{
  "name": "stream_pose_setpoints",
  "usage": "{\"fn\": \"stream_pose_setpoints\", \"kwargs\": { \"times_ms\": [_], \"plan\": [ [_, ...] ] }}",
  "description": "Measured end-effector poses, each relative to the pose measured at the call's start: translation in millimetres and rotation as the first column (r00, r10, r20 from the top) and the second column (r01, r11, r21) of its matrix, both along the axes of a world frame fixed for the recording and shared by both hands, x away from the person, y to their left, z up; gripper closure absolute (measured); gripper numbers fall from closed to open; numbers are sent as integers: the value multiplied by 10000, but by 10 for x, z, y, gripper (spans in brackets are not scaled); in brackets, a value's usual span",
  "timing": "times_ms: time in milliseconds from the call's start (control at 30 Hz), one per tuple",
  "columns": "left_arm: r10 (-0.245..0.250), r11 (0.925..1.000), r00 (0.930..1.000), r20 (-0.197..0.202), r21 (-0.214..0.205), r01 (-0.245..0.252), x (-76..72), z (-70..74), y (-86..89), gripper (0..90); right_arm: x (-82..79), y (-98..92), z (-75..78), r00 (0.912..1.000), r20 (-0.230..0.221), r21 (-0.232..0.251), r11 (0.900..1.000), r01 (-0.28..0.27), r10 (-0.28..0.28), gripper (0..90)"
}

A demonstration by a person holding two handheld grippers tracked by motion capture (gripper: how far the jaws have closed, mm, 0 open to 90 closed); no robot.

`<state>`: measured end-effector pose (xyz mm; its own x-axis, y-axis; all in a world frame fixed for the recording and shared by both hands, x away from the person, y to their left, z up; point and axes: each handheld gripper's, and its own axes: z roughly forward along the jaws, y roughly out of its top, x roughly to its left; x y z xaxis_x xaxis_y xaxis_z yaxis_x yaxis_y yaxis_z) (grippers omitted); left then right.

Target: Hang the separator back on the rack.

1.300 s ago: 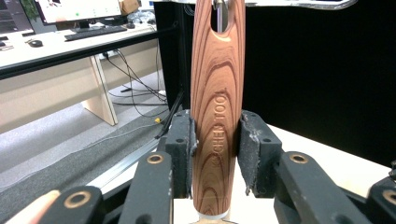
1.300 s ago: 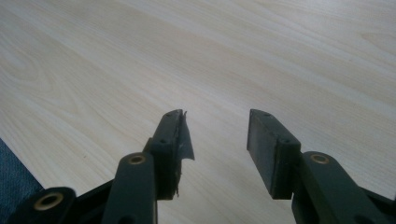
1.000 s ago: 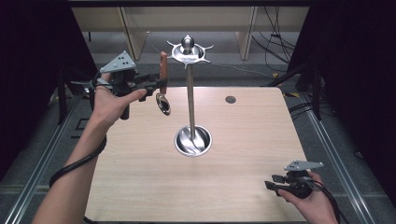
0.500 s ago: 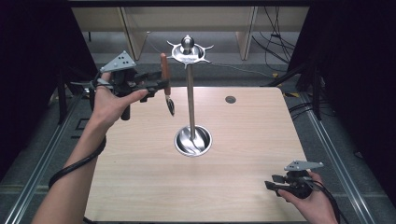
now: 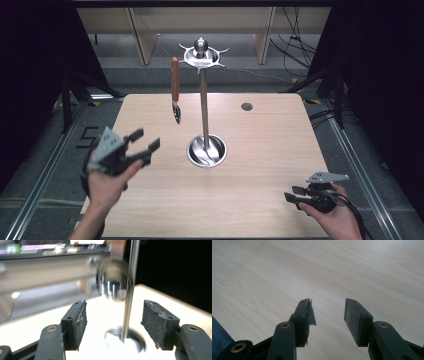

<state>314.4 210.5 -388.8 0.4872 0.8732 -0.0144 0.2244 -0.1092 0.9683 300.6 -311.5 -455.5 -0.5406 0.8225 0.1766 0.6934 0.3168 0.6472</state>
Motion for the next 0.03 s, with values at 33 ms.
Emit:
{"fn": "stream_pose_setpoints", "kwargs": {
  "times_ms": [33],
  "plan": [
    [181,9998,9998,-108,117,-180,-82,-125,13,365,20,-17,-3,9996,229,-109,9998,-153,156,568]
  ]
}}
